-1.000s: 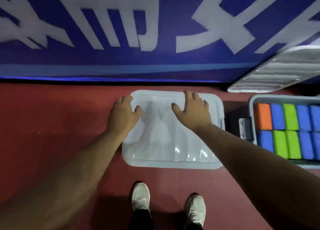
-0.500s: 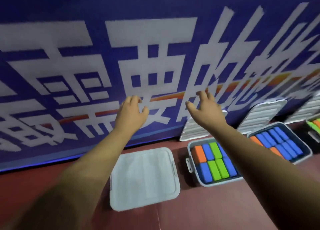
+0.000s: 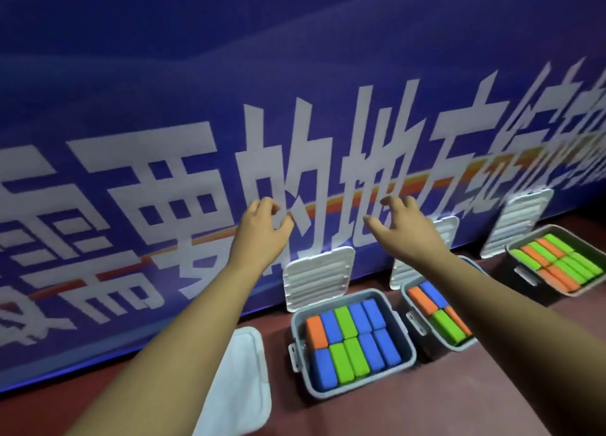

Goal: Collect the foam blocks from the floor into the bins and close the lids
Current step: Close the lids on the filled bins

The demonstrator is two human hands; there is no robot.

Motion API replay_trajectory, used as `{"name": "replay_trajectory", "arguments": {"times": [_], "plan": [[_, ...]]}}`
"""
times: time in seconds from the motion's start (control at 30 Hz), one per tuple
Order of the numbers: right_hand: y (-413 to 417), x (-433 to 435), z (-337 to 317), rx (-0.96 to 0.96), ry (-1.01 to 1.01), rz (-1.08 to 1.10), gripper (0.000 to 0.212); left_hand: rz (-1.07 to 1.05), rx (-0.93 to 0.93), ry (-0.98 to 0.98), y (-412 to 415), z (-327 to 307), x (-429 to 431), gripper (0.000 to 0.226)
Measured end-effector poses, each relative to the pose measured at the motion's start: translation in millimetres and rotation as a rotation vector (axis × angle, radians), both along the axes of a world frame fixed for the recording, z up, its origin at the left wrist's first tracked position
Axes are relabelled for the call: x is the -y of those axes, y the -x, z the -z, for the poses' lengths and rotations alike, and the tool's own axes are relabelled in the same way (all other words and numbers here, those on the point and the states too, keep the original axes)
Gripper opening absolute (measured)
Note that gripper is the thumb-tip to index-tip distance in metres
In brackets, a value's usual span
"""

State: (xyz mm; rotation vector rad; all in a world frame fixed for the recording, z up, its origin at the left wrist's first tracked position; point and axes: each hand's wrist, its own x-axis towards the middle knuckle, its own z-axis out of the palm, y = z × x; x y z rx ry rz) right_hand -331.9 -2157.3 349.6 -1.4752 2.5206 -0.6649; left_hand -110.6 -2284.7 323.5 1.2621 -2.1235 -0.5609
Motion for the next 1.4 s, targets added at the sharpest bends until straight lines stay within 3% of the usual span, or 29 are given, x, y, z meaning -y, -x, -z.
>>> {"name": "replay_trajectory", "arguments": {"times": [0.23, 0.6, 0.8, 1.03, 1.17, 1.27, 1.4], "plan": [[80, 37, 52, 0.017, -0.102, -0.025, 0.061, -0.062, 0.084, -0.127, 64, 62, 22, 0.030], [208, 156, 189, 0.017, -0.296, -0.130, 0.055, -0.119, 0.266, -0.323, 171, 225, 149, 0.024], [258, 230, 297, 0.028, -0.419, -0.215, 0.053, -0.163, 0.281, -0.391, 224, 326, 212, 0.025], [293, 304, 473, 0.051, -0.483, -0.337, 0.051, -0.176, 0.429, -0.369, 262, 494, 270, 0.040], [302, 338, 558, 0.031, -0.456, -0.438, 0.054, -0.150, 0.605, -0.416, 276, 570, 300, 0.050], [297, 352, 608, -0.030, -0.416, -0.549, 0.057, -0.151, 0.833, -0.331, 276, 610, 304, 0.047], [284, 353, 641, -0.301, -0.193, -0.554, 0.046, -0.187, 0.662, -0.341, 272, 631, 270, 0.035]]}}
